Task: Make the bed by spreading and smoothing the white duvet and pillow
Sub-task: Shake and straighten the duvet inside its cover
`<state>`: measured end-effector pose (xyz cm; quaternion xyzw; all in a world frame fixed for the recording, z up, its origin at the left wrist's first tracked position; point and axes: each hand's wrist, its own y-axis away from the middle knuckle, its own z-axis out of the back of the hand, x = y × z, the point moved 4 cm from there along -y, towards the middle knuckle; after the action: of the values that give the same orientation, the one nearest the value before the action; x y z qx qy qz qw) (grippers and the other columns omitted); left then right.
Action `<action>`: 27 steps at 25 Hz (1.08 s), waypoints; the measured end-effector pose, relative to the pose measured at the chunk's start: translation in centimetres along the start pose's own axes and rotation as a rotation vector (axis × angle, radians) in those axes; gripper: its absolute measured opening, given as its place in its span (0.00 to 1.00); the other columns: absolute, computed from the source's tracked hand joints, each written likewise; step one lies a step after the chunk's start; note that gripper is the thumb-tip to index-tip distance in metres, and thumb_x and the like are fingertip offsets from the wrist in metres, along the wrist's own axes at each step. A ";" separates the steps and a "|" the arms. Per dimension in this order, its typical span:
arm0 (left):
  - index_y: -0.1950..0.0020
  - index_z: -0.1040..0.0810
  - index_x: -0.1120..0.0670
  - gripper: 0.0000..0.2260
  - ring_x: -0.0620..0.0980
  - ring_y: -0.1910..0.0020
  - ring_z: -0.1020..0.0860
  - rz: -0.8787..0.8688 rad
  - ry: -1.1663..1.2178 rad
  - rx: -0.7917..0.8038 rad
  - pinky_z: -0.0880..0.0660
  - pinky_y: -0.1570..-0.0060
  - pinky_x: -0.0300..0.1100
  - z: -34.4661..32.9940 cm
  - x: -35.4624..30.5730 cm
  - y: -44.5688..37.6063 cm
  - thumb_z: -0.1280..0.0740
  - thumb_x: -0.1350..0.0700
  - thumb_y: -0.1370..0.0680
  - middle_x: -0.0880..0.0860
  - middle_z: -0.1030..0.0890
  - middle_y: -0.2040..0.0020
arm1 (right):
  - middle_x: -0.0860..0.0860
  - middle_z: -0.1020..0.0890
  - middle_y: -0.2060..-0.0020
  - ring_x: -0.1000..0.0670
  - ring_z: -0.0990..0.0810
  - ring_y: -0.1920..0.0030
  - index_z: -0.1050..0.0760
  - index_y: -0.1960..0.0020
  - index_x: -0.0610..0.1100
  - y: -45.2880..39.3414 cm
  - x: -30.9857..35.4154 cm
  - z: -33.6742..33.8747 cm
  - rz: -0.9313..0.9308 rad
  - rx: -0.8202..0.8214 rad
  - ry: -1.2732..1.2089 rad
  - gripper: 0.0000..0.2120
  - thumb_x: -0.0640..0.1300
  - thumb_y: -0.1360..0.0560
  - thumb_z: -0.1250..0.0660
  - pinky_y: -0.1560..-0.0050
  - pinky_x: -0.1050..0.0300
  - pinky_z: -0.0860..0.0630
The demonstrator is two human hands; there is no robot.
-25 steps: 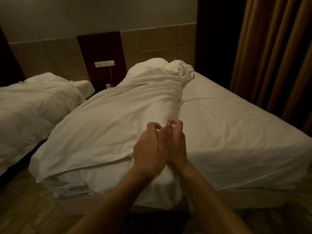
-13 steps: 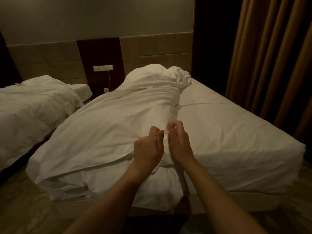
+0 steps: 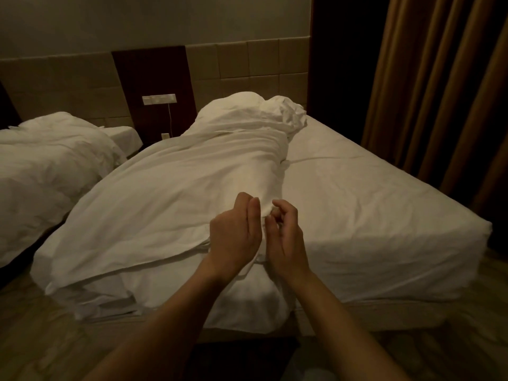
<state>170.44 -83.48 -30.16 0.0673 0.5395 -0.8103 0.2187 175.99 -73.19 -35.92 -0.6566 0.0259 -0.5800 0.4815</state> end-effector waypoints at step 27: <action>0.53 0.28 0.50 0.20 0.43 0.62 0.33 -0.076 -0.154 0.173 0.39 0.57 0.42 -0.6 1.1 3.2 0.32 0.33 0.25 0.42 0.31 0.61 | 0.59 0.18 0.50 0.59 0.21 0.47 0.21 0.46 0.51 -2.4 -3.7 4.7 -0.024 0.230 0.138 0.07 0.43 0.22 0.29 0.46 0.67 0.26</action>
<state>170.71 -84.30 -33.47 0.0029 0.4515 -0.8643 0.2218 177.16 -66.86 -36.42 -0.5558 -0.0154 -0.6287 0.5437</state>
